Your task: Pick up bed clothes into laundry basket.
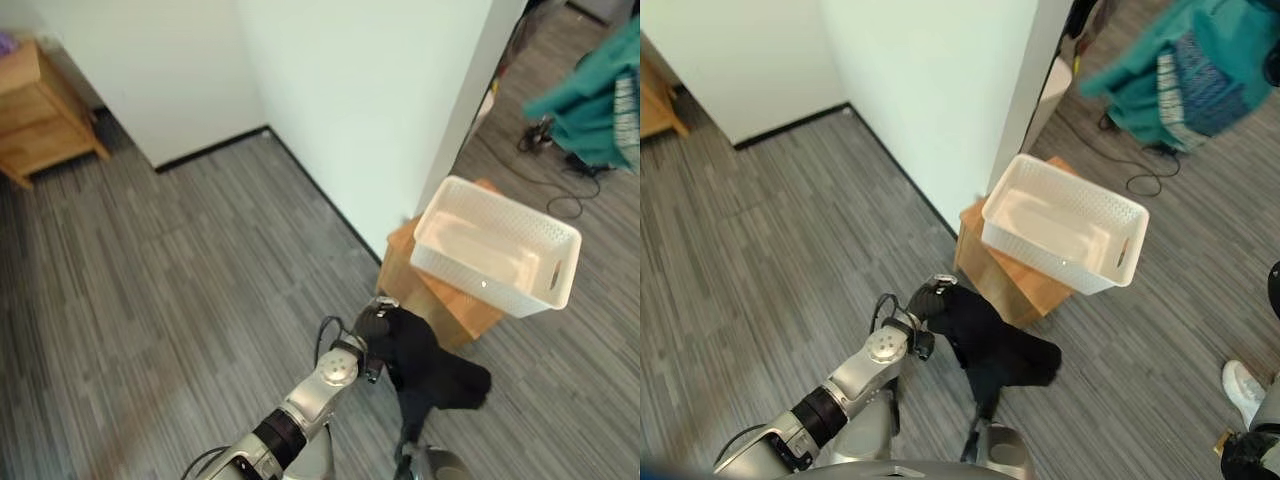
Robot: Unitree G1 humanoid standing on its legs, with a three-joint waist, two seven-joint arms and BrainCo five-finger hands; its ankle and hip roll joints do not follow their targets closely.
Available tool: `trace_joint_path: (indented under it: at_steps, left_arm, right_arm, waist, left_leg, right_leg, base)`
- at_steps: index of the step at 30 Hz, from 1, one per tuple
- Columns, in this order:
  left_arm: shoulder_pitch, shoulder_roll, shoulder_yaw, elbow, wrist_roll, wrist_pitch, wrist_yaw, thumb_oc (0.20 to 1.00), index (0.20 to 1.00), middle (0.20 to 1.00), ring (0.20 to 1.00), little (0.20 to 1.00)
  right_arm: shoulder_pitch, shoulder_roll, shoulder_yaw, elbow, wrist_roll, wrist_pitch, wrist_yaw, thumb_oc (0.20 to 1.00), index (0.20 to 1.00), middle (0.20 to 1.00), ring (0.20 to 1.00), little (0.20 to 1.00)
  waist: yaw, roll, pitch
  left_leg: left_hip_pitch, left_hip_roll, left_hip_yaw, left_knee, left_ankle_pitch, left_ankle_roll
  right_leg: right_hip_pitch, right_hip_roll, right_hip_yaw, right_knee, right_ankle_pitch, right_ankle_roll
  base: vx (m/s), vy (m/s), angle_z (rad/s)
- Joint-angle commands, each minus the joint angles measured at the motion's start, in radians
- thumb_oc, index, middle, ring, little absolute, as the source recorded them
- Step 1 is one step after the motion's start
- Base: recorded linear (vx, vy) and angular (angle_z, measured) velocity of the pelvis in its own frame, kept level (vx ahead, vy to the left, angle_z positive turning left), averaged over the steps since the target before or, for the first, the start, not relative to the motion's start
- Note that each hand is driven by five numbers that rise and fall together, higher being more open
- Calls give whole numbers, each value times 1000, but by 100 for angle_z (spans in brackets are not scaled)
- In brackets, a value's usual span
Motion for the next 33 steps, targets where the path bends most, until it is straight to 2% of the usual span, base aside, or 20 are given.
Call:
trace_joint_path:
  at_steps: [1, 4, 9, 13, 17, 18, 20, 22, 23, 24, 25, 26, 27, 31, 33]
  left_arm:
    - [-103, -40, -29, -60, 10, -77, 11, 200, 200, 200, 200, 200]
    - [-115, -53, -9, -18, 28, -77, 32, 200, 200, 200, 200, 200]
    - [-157, -63, 1, 12, 45, -77, 44, 200, 200, 200, 200, 200]
    - [-210, -71, 4, 34, 63, -83, 62, 200, 200, 200, 200, 200]
    - [-233, -69, 13, 33, 68, -91, 69, 200, 200, 200, 200, 200]
    - [-236, -68, 15, 34, 67, -93, 69, 200, 200, 200, 200, 200]
    - [-237, -64, 30, 21, 64, -95, 69, 200, 200, 200, 200, 200]
    - [-225, -47, 76, -27, 73, -97, 79, 200, 200, 200, 200, 200]
    - [-201, -35, 150, -84, 88, -104, 100, 200, 200, 200, 200, 200]
    - [-197, -23, 136, -88, 88, -102, 100, 200, 200, 200, 200, 200]
    - [-177, -24, 213, -133, 101, -110, 125, 200, 200, 200, 200, 200]
    - [-156, -11, 224, -175, 111, -109, 128, 200, 200, 200, 200, 200]
    - [-138, -3, 233, -218, 117, -111, 125, 200, 200, 200, 200, 200]
    - [-128, 17, 243, -343, 115, -116, 112, 200, 200, 200, 200, 200]
    - [-170, 13, 225, -391, 103, -116, 102, 200, 200, 200, 200, 200]
  right_arm:
    - [-141, -81, 33, -23, 14, 23, -57, 200, 200, 200, 200, 200]
    - [-68, -57, -28, -43, 14, 31, -70, 200, 200, 200, 200, 200]
    - [112, -37, -174, -75, 1, 50, -84, 200, 200, 200, 200, 200]
    - [134, -20, -180, -27, -4, 63, -87, 200, 200, 200, 200, 200]
    - [123, -29, -157, 62, -12, 70, -81, 200, 200, 200, 200, 200]
    - [112, -26, -152, 82, -4, 72, -82, 1000, 1000, 1000, 1000, 1000]
    - [118, -26, -162, 85, 11, 65, -88, 1000, 1000, 1000, 1000, 1000]
    - [213, -38, -234, -18, 18, 54, -102, 1000, 1000, 1000, 1000, 1000]
    - [381, -40, -373, -192, 8, 45, -124, 1000, 1000, 1000, 1000, 1000]
    - [440, -39, -430, -216, -1, 52, -123, 1000, 1000, 1000, 1000, 1000]
    - [683, 4, -611, -346, -43, 46, -135, 1000, 1000, 1000, 1000, 1000]
    - [852, 54, -739, -421, -68, 45, -135, 1000, 1000, 1000, 1000, 1000]
    - [981, 102, -817, -456, -87, 40, -128, 1000, 1000, 1000, 1000, 1000]
    - [1230, 219, -929, -530, -95, 7, -90, 1000, 1000, 1000, 1000, 1000]
    - [1321, 298, -931, -516, -83, -7, -70, 1000, 1000, 1000, 1000, 1000]
  waist:
    - [-3, -23, 68]
    - [-16, -34, 76]
    - [-13, -53, 107]
    - [-14, -51, 113]
    - [-13, -36, 113]
    - [-12, -30, 113]
    - [-9, -16, 113]
    - [-12, -4, 113]
    - [-29, 10, 113]
    - [-17, 0, 113]
    - [-39, 10, 98]
    - [-34, 8, 76]
    - [-30, 10, 48]
    - [-38, 7, -31]
    - [-51, 11, -77]
  left_leg:
    - [-63, 55, 2, 31, -15, -67]
    - [-50, 56, 26, -18, -9, -61]
    - [-47, 55, 65, -92, 20, -59]
    - [-106, 62, 63, -113, 38, -72]
    - [-163, 61, 57, -116, 53, -83]
    - [-169, 60, 58, -116, 54, -84]
    - [-166, 56, 63, -116, 54, -85]
    - [-147, 53, 64, -116, 46, -82]
    - [-101, 48, 65, -116, 26, -78]
    - [-103, 47, 63, -116, 33, -76]
    - [-49, 42, 63, -116, 14, -68]
    - [-23, 37, 57, -116, 1, -63]
    - [0, 33, 55, -116, -10, -58]
    - [54, 18, 50, -116, -30, -42]
    - [89, 10, 51, -116, -41, -32]
  right_leg:
    - [-17, -43, 47, 5, -114, 45]
    - [-59, -48, 72, 1, -90, 62]
    - [-123, -60, 108, -1, -68, 85]
    - [-192, -70, 106, -1, -57, 103]
    - [-240, -82, 100, -1, -46, 115]
    - [-245, -85, 99, -1, -43, 118]
    - [-241, -92, 95, -1, -42, 124]
    - [-224, -97, 93, -1, -42, 129]
    - [-186, -99, 91, -1, -49, 130]
    - [-186, -99, 90, -1, -44, 129]
    - [-143, -100, 88, -1, -46, 127]
    - [-115, -101, 80, -1, -52, 126]
    - [-93, -101, 77, -1, -57, 124]
    - [-34, -94, 69, -1, -76, 114]
    - [6, -88, 70, -1, -92, 107]
  base:
    - [-114, 47, 14]
    - [-45, 31, -11]
    - [-67, 29, -22]
    - [-86, 12, -8]
    - [-67, 13, 1]
    - [-72, 29, 0]
    - [-35, 44, 1]
    - [-1, 47, 2]
    - [3, 31, 4]
    - [85, 26, 6]
    - [112, 12, 12]
    - [210, 13, 17]
    - [191, 1, 24]
    - [152, -5, 26]
    - [173, 1, -4]
